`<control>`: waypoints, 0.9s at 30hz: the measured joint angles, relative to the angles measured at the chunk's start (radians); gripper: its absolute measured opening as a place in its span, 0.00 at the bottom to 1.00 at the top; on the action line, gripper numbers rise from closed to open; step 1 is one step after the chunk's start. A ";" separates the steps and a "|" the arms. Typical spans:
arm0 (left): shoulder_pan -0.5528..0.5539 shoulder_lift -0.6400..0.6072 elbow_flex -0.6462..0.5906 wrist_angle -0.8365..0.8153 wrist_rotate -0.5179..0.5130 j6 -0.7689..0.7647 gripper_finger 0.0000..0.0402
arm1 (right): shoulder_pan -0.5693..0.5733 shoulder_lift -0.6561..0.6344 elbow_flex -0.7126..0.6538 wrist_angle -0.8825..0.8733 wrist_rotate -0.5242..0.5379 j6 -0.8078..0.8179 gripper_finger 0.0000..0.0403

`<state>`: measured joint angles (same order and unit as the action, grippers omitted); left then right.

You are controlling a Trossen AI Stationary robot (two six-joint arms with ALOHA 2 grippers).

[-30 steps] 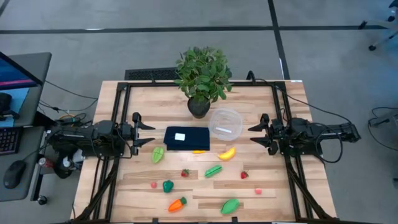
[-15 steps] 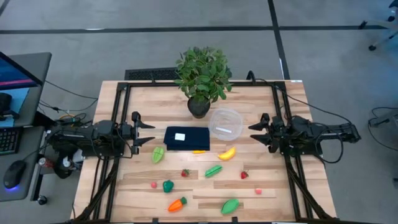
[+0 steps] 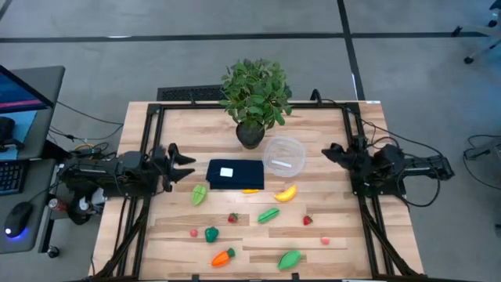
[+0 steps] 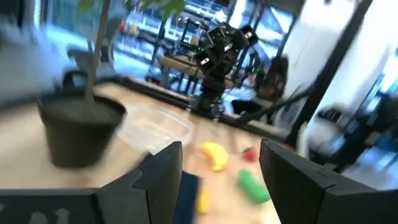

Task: Pick and placing Produce into tupperware
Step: Put the pink peach into the transparent container

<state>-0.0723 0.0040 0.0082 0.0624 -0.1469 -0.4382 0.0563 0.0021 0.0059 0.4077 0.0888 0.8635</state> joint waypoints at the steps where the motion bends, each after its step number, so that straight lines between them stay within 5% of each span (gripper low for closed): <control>1: 0.000 0.000 0.000 0.000 -0.002 -0.070 0.51 | 0.000 0.000 0.000 -0.003 0.004 0.001 0.55; 11: 0.000 0.000 0.000 0.014 -0.174 -0.422 0.51 | 0.000 0.000 0.000 -0.018 0.026 -0.083 0.55; 18: 0.000 0.000 0.000 0.016 -0.211 -0.387 0.51 | 0.000 0.001 0.000 -0.064 0.071 -0.126 0.55; 23: 0.000 0.000 0.000 0.018 -0.234 -0.404 0.51 | 0.005 0.000 0.000 -0.066 0.072 0.036 0.55; 27: 0.000 0.000 0.000 0.018 -0.244 -0.406 0.51 | 0.026 0.001 0.000 -0.082 0.084 0.019 0.55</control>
<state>-0.0723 0.0040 0.0082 0.0806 -0.3906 -0.8438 0.0820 0.0029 0.0059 0.3255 0.1730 0.8829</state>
